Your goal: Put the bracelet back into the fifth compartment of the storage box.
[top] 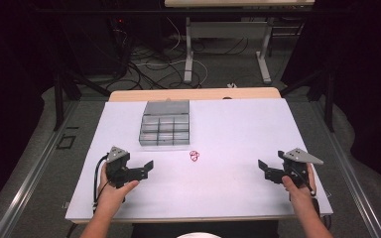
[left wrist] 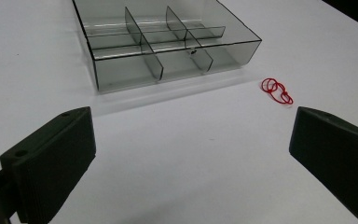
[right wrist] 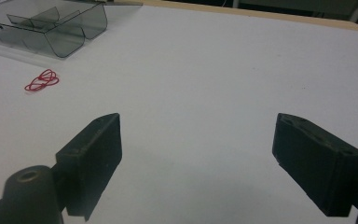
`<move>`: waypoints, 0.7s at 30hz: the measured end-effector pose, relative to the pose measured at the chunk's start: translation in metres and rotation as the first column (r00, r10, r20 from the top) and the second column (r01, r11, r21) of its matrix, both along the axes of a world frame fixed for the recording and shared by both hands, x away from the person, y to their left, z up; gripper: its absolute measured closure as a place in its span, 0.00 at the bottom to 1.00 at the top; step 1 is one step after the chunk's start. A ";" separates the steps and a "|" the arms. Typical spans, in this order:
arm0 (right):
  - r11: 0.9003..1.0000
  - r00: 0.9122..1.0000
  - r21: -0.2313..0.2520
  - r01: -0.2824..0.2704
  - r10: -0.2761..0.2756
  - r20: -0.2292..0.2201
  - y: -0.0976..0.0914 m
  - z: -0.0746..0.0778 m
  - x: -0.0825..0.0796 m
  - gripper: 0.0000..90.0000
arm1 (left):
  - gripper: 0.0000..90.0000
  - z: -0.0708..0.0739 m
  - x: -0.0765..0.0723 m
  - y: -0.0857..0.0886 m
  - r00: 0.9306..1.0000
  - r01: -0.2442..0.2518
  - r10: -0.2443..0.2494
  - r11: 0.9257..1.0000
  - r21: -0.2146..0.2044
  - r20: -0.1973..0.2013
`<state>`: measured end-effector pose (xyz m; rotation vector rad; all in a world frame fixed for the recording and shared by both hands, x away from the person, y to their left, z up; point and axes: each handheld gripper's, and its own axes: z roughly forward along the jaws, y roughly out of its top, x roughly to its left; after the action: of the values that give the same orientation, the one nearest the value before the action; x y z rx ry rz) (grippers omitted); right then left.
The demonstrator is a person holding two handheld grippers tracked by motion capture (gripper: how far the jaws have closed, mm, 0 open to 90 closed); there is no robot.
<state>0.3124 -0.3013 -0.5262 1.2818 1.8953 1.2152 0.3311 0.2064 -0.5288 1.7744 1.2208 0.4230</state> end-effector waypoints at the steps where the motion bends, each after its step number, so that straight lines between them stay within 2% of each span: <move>1: 1.000 1.000 0.003 0.001 -0.001 0.000 0.000 0.000 0.000 0.17 | 0.01 0.000 0.000 -0.001 1.000 0.002 -0.002 1.000 0.007 -0.003; 4: 1.000 1.000 0.012 0.019 -0.019 -0.009 0.002 0.000 0.000 0.17 | 0.01 -0.001 -0.001 -0.002 1.000 -0.006 0.006 1.000 0.021 0.000; 10: 1.000 1.000 0.001 0.015 -0.015 -0.014 0.004 0.001 0.000 0.17 | 0.01 0.003 -0.005 -0.002 0.999 -0.019 0.019 1.000 0.024 0.029; 12: 1.000 1.000 0.000 0.022 -0.022 0.011 0.007 0.003 0.000 0.17 | 0.01 0.003 -0.005 -0.003 0.999 -0.024 0.023 0.999 0.024 0.036; 14: 1.000 1.000 -0.005 0.014 -0.014 0.012 0.007 0.003 0.000 0.17 | 0.01 0.003 -0.006 -0.004 0.999 -0.025 0.025 1.000 0.011 0.033; 15: 1.000 1.000 -0.015 0.011 -0.011 -0.001 0.007 0.004 -0.002 0.17 | 0.02 0.003 -0.006 -0.005 0.999 -0.024 0.024 1.000 0.007 0.033; 18: 1.000 1.000 -0.017 0.015 -0.015 0.019 0.010 0.004 -0.002 0.17 | 0.04 0.006 -0.005 -0.010 0.999 -0.012 0.012 1.000 -0.007 0.035; 21: 1.000 1.000 -0.012 0.016 -0.016 0.015 0.009 0.004 -0.002 0.17 | 0.09 0.009 -0.004 -0.014 1.000 -0.001 0.001 1.000 -0.022 0.024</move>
<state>0.3100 -0.2921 -0.5218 1.2755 1.8756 1.2010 0.3268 0.1925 -0.5200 1.7457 1.2055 0.4283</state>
